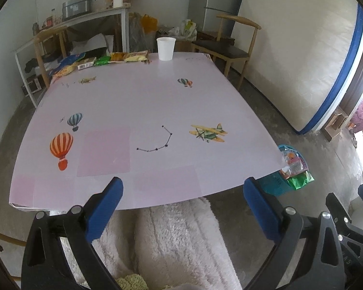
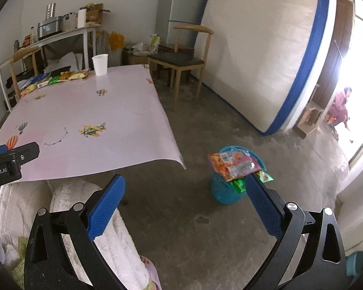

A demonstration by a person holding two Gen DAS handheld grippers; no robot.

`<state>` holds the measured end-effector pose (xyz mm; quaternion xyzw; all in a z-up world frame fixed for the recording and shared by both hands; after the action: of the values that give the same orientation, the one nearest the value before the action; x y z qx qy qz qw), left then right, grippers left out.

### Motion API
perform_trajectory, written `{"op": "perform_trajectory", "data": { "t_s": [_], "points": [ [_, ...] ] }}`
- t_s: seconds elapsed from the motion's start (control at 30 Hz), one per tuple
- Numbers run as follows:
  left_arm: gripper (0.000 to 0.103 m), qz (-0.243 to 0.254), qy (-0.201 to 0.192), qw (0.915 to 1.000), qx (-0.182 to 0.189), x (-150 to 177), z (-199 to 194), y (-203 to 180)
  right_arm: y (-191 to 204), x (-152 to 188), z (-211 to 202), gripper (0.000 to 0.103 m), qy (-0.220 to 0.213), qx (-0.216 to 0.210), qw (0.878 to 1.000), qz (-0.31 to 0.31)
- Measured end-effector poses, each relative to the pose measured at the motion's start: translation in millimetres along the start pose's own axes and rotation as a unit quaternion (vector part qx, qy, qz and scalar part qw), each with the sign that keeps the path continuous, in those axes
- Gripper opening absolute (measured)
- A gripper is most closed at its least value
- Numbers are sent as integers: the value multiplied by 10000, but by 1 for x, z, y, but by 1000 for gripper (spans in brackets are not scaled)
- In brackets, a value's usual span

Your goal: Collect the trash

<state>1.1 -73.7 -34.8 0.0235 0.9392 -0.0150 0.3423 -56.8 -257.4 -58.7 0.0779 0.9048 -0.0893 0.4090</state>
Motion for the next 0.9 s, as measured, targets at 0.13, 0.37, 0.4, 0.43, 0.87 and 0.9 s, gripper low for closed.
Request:
{"op": "perform_trajectory", "data": {
  "t_s": [0.13,0.37,0.4,0.43,0.87,0.9],
  "points": [
    [97,8,-53,10000,-22,-4,-2,-4,-3,-2,0,96,-10,54,10000,28],
    [97,48,-30,10000,28,-5,-4,-9,-8,-2,3,96,70,54,9999,132],
    [97,57,-29,10000,38,-5,-4,-10,-9,-2,4,96,81,55,9999,137],
    [97,81,-22,10000,49,-5,-4,-11,-9,-2,4,96,91,56,9998,138],
    [97,-48,-117,9999,-70,-9,-7,-4,-20,3,-2,96,125,343,9993,127],
    [97,-66,-122,9999,-76,-9,-8,-2,-21,2,-3,96,121,357,9992,145]
  ]
}}
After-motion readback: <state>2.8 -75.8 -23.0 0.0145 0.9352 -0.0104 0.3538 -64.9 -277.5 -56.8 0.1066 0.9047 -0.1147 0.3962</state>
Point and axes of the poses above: each gripper's, at about its wrist camera, not at the fingertips, and z roughly the way its jaws point, y to its left, x to its underside, the point moved 1 cm from there along z, roughly the way its jaws point, and after that the axes turned 6 degrees about -x, right-handed, at the moved point
